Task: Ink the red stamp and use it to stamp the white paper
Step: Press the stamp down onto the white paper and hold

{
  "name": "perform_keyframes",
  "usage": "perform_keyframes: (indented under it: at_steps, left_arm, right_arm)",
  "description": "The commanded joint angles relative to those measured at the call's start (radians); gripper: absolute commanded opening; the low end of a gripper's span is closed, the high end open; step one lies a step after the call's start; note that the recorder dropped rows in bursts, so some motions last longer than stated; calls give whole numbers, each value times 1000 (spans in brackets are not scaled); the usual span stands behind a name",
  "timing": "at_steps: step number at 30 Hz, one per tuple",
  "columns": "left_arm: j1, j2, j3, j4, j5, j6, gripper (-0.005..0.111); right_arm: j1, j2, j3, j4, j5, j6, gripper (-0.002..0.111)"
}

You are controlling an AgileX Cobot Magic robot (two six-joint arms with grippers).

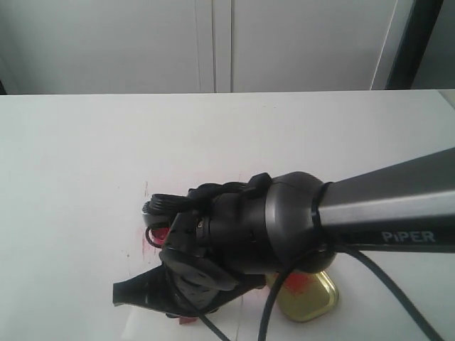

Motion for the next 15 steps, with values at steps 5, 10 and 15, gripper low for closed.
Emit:
perform_keyframes:
  at_steps: [5, 10, 15]
  left_arm:
    - [1, -4, 5, -1, 1, -3, 0]
    - [1, -4, 5, -1, 1, -3, 0]
    - [1, -4, 5, -1, 1, -3, 0]
  right_arm:
    - [-3, 2, 14, -76, 55, 316, 0]
    - [-3, 2, 14, -102, 52, 387, 0]
    - [-3, 2, 14, -144, 52, 462, 0]
